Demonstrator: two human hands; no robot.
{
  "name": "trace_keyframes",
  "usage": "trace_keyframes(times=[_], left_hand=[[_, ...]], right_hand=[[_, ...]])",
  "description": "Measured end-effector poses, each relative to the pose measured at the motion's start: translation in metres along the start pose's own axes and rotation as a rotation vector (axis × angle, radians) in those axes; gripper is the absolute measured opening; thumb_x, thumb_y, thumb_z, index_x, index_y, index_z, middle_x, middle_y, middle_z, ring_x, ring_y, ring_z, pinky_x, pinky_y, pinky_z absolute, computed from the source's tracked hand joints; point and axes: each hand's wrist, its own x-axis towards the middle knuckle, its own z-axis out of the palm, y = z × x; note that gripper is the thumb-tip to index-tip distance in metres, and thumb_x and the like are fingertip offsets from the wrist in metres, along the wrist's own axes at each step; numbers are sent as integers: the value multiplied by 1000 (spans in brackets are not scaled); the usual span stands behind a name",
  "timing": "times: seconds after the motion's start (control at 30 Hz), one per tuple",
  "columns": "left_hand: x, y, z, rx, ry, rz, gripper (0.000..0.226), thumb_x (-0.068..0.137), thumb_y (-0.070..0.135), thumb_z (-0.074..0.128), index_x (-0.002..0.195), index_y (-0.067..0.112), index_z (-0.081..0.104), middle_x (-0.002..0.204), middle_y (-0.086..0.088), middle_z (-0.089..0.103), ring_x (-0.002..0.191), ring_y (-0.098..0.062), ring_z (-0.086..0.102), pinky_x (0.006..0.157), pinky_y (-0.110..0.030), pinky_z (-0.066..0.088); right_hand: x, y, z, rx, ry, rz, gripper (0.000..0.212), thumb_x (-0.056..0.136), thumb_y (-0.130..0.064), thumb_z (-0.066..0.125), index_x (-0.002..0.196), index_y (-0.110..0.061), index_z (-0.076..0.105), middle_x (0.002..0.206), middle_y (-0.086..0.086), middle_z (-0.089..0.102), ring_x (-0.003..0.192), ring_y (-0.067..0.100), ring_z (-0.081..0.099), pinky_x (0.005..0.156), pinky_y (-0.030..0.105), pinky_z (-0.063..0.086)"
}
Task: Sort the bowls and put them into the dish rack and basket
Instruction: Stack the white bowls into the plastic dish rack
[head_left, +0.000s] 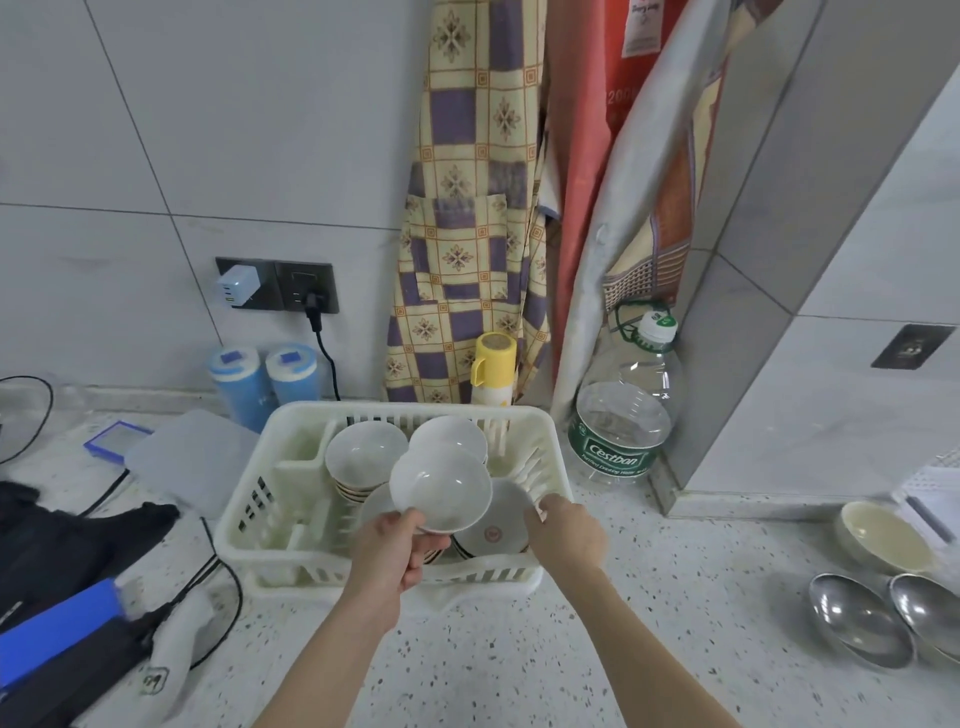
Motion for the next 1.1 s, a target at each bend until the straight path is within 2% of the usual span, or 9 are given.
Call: trace_keyframes(times=[0.1,0.27,0.37,0.5,0.6,0.8,0.93,1.0,1.1], left_hand=[[10,3,9,91,-39,-21,16,91,9,50,103,4,60,72,-19,75,39,-8,31,36,-18,23],[21,4,28,179,-96,-93,15,95,13,51,94,3,61,70,-19,74,34,-7,29,34,-17,22],[25,3,34,230,-117,-101,17,95,14,52,96,0,62,73,-21,75,37,-8,30,36,-18,23],[28,1,36,274,-143,-110,19,94,15,51,101,1,62,76,-22,75,39,-9,31,36,-19,24],[33,2,36,318,-146,-123,19,94,16,51,99,2,63,75,-20,76,39,-10,31,36,-19,23],[38,5,37,419,-187,-109,22,96,23,51,101,5,64,75,-16,77,40,-10,32,37,-20,22],[40,6,34,504,-206,-68,28,94,37,54,110,14,61,74,-9,78,40,-12,39,39,-20,22],[41,5,31,478,-194,-62,31,92,39,58,118,22,52,75,-9,78,39,-12,42,38,-19,23],[44,2,28,470,-165,-47,34,92,32,59,123,30,45,72,-7,77,40,-12,44,38,-19,25]], right_hand=[[-1,11,-7,447,64,8,31,97,-32,45,84,-13,65,79,5,73,71,25,65,56,33,47],[4,10,-27,714,-102,-28,24,94,-43,49,85,-30,67,68,-9,73,47,-1,51,52,21,39],[10,8,-31,639,-153,-41,17,90,-37,56,100,-29,68,70,-5,73,53,-3,56,53,17,39],[15,12,-31,556,-177,-44,27,87,-13,53,110,-20,64,66,-4,72,33,0,43,37,12,31],[19,10,-34,498,-237,-36,24,89,-18,52,109,-19,64,68,-5,71,30,-1,40,37,12,32],[26,5,-33,413,-274,2,28,84,-8,47,104,-10,66,64,3,70,42,-3,52,42,14,37],[30,2,-36,407,-304,32,27,80,-1,43,95,5,65,62,7,72,46,7,53,46,20,37],[32,2,-36,355,-322,27,25,78,1,43,87,-1,65,71,13,75,55,14,56,45,19,36],[34,2,-33,339,-345,41,32,75,2,42,92,2,70,72,13,75,66,20,64,50,22,42]])
